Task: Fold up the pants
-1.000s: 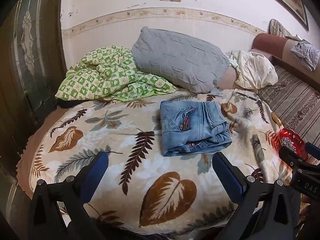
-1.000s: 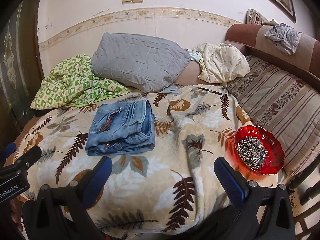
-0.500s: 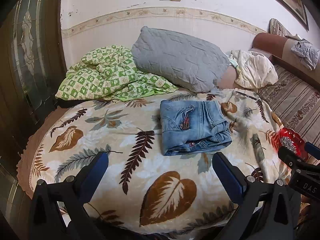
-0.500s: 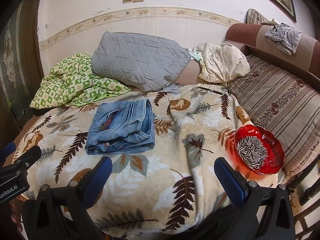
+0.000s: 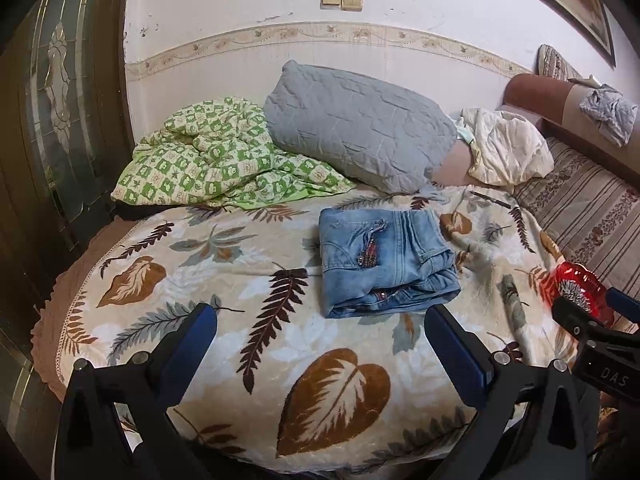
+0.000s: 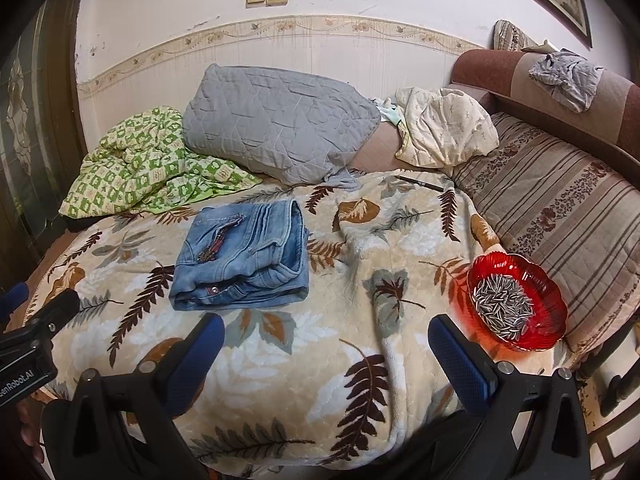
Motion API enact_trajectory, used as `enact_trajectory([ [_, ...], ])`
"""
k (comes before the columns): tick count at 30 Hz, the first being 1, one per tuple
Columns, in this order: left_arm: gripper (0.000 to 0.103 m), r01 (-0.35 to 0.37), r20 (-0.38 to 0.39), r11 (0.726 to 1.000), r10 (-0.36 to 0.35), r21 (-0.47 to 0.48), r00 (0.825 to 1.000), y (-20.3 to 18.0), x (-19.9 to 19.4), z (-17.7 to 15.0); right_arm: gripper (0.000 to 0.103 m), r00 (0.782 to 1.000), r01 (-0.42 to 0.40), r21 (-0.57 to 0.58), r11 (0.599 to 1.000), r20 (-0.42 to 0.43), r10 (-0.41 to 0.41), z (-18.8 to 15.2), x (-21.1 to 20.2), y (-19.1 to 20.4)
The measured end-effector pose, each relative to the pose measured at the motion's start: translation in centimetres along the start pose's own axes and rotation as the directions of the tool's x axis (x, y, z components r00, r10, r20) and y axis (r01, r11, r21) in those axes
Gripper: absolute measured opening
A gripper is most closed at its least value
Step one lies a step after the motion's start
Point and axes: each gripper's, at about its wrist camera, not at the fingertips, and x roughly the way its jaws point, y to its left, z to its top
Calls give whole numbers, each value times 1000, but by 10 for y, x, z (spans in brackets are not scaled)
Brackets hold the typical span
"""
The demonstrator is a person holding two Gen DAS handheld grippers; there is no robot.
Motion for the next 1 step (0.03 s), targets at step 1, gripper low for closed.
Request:
enact_trajectory([
  [1, 103, -1, 1, 1000, 1, 1, 1000, -1, 0, 1, 103, 1000, -1, 0, 1000, -1, 1, 1, 1, -1],
])
